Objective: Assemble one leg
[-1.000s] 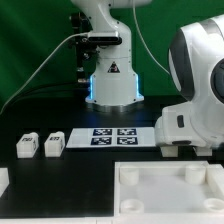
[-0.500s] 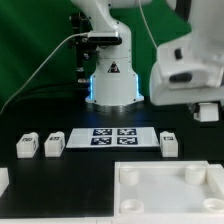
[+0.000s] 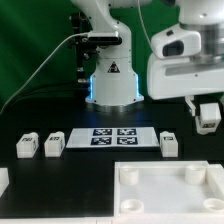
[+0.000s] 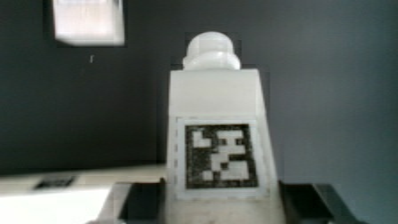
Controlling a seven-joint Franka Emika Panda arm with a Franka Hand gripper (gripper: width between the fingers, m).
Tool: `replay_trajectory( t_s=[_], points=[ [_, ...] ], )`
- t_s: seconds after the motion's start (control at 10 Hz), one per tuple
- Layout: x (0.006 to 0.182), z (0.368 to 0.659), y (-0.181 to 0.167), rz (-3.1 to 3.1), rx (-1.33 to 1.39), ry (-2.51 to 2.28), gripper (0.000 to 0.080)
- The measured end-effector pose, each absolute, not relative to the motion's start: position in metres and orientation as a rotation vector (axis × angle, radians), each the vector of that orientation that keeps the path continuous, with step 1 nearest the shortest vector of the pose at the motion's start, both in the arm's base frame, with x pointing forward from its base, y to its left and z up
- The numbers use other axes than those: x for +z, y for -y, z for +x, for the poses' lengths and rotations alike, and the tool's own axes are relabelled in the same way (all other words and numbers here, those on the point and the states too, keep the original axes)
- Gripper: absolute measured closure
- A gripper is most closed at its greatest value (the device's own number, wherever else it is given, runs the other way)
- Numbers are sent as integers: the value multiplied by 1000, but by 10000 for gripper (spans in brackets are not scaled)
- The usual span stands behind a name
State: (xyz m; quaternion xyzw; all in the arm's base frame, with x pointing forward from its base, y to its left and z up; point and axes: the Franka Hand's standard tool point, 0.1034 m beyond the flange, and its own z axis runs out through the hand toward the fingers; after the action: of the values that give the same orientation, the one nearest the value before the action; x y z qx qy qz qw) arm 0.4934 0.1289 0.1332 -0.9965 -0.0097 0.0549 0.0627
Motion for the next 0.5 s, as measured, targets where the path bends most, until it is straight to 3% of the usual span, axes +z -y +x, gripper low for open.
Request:
replay_trajectory(
  t_s=[0.1,0.2,0.3,0.5],
  points=[
    [164,529,-113,-3025,0,11,508],
    [181,554,-114,-3036,-165,55,508],
    [188,567,-117,-3034,-316,84,508],
    [185,567,-119,-2968,-611,78,508]
  ],
)
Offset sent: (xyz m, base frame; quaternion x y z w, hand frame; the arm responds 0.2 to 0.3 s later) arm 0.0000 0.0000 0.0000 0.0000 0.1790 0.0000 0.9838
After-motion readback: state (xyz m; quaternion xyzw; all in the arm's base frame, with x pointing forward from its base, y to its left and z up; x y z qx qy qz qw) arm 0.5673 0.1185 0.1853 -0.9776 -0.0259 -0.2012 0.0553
